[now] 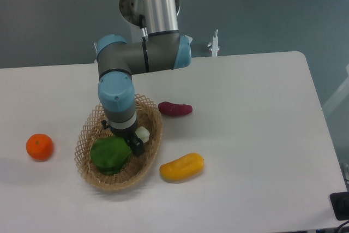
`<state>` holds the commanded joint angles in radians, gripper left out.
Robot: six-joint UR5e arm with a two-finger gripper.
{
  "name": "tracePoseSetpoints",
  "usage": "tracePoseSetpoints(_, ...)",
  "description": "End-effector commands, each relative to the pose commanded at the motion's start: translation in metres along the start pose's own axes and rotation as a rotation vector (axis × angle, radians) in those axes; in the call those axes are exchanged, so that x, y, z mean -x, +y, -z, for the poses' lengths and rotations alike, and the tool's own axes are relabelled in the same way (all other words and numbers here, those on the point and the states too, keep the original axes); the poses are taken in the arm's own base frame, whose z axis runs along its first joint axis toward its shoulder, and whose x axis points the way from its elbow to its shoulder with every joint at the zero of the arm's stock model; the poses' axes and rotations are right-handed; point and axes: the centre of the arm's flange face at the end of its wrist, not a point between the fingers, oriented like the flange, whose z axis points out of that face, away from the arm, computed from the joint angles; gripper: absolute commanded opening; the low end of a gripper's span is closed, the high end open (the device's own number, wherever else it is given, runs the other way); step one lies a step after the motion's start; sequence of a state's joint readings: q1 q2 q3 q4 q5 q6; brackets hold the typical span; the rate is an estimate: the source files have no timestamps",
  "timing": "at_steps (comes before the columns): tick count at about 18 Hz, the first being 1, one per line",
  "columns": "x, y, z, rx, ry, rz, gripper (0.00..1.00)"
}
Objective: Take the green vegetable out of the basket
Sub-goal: 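Close the gripper around the bok choy stem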
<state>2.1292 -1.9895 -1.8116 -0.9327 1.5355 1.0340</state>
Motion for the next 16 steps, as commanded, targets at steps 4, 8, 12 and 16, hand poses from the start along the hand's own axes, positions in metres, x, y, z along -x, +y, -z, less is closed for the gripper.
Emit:
tracePoseSetpoints(4, 0.000, -0.001, -0.004, 0.002, 0.003, 0.002, 1.00)
tracePoseSetpoints(8, 0.000, -0.001, -0.004, 0.004, 0.003, 0.003, 0.74)
tracePoseSetpoints(12, 0.001, -0.001, -0.003, 0.004, 0.003, 0.005, 0.52)
tracePoseSetpoints(16, 0.003, -0.003, 0.008, -0.010, -0.008, 0.006, 0.48)
